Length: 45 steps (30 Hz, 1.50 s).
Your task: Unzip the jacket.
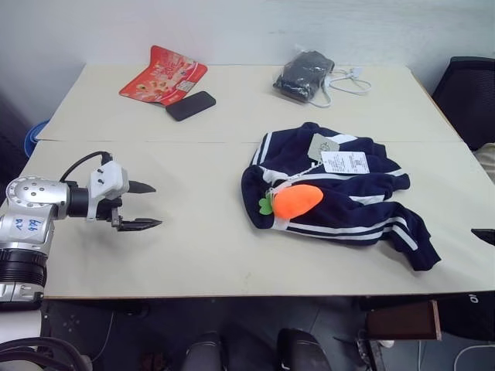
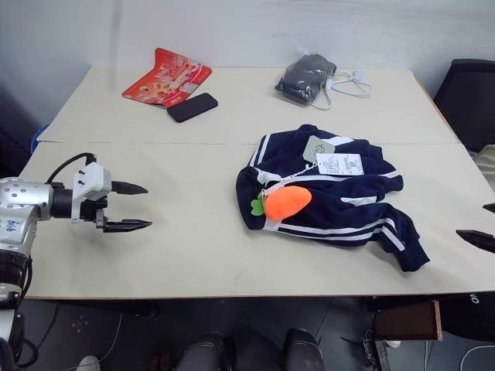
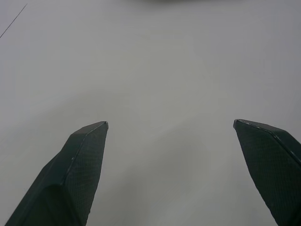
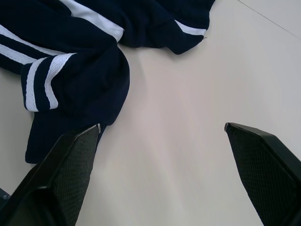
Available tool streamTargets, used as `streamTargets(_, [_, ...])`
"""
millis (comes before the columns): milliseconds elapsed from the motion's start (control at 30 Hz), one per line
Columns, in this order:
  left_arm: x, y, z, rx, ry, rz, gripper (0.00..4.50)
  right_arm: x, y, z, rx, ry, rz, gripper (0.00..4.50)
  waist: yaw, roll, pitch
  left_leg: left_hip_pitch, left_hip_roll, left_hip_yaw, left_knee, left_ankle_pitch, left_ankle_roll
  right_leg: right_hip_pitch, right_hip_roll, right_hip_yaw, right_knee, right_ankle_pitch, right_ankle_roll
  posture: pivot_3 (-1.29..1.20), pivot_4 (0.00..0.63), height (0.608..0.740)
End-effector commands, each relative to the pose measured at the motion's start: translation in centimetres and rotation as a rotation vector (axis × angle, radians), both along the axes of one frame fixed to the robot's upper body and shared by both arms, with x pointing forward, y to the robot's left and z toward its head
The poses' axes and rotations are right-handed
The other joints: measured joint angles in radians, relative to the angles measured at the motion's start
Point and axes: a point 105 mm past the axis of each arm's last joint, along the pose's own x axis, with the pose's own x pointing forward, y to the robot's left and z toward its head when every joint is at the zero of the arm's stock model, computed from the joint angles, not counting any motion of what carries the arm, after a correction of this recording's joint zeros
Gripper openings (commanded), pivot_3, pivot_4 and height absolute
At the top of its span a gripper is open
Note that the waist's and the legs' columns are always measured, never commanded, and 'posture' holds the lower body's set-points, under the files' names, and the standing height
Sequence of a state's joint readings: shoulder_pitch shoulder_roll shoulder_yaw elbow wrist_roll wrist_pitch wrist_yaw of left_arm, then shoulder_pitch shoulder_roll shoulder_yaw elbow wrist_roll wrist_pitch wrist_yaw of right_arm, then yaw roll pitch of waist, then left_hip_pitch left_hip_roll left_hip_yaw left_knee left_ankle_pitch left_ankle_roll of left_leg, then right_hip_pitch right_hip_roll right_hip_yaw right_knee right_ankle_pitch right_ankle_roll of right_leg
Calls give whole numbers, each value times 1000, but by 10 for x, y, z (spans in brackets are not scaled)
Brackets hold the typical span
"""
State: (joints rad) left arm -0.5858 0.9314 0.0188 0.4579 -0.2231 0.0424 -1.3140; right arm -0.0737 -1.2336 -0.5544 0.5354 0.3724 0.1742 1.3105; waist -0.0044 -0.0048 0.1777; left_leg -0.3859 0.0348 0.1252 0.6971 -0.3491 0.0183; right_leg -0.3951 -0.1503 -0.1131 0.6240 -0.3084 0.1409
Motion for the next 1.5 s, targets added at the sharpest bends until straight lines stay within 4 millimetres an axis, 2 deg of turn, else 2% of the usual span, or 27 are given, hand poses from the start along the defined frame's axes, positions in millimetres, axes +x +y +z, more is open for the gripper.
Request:
streamTargets(33, [0, 0, 11, -17, -24, -9, 4500, 0, -1, 6, -3, -37, -2, 4457, 0, 0, 0, 0, 0, 0, 0, 0, 0, 0, 0, 0, 0, 0, 0, 0, 150, 740])
streamTargets(333, [1, -5, 14, -75, -10, -1, 4500, 1, -2, -1, -28, -30, -26, 4457, 0, 0, 0, 0, 0, 0, 0, 0, 0, 0, 0, 0, 0, 0, 0, 0, 150, 740])
streamTargets(567, [0, -9, 20, -163, 52, 15, 4500, 5, 3, 6, 38, -66, -31, 4457, 0, 0, 0, 0, 0, 0, 0, 0, 0, 0, 0, 0, 1, 0, 0, 0, 150, 740])
streamTargets(733, [-2, -21, 27, -221, 55, -16, 4500, 16, 23, 11, 90, -140, -4, 4457, 2, 0, 0, 0, 0, -1, 1, 0, 0, 0, 0, 0, 1, 0, 0, 0, 150, 740])
streamTargets(867, [-8, -50, 45, -337, 53, -87, 4500, 22, 64, 27, 129, -205, 107, 4457, 5, 0, 0, -1, 0, -2, 2, 0, 0, 0, 0, 0, 2, 0, 0, 0, 150, 740])
streamTargets(1033, [-34, -89, 48, -323, 56, -212, 4500, 23, 144, 42, 93, -260, 326, 4457, 3, 0, 0, -1, 0, -7, 2, 0, 0, 0, 0, 0, 2, 0, 0, 0, 150, 740])
streamTargets(1133, [-45, -104, 50, -312, 49, -264, 4500, 24, 190, 43, 52, -281, 461, 4457, 3, 0, 0, 1, 1, -9, 1, 0, 0, 0, 0, 2, 2, 0, 0, 0, 150, 740])
streamTargets(1233, [-52, -117, 49, -298, 45, -310, 4500, 36, 236, 41, 40, -337, 600, 4457, 2, 0, 0, 1, 1, -9, 2, 0, 0, 0, 0, 2, 2, 0, 0, 0, 150, 740])
streamTargets(1333, [-51, -119, 42, -256, 46, -332, 4500, 48, 264, 34, -27, -347, 721, 4457, 5, 0, 0, 0, 0, -8, 2, 0, 0, -1, 0, 2, 2, 0, 0, 0, 150, 740])
streamTargets(1500, [-44, -123, 38, -221, 19, -344, 4500, 67, 285, 22, -105, -308, 842, 4457, 6, -1, 0, -2, -1, -4, 2, 0, 0, -1, 0, -1, 1, 0, 0, 0, 150, 740])
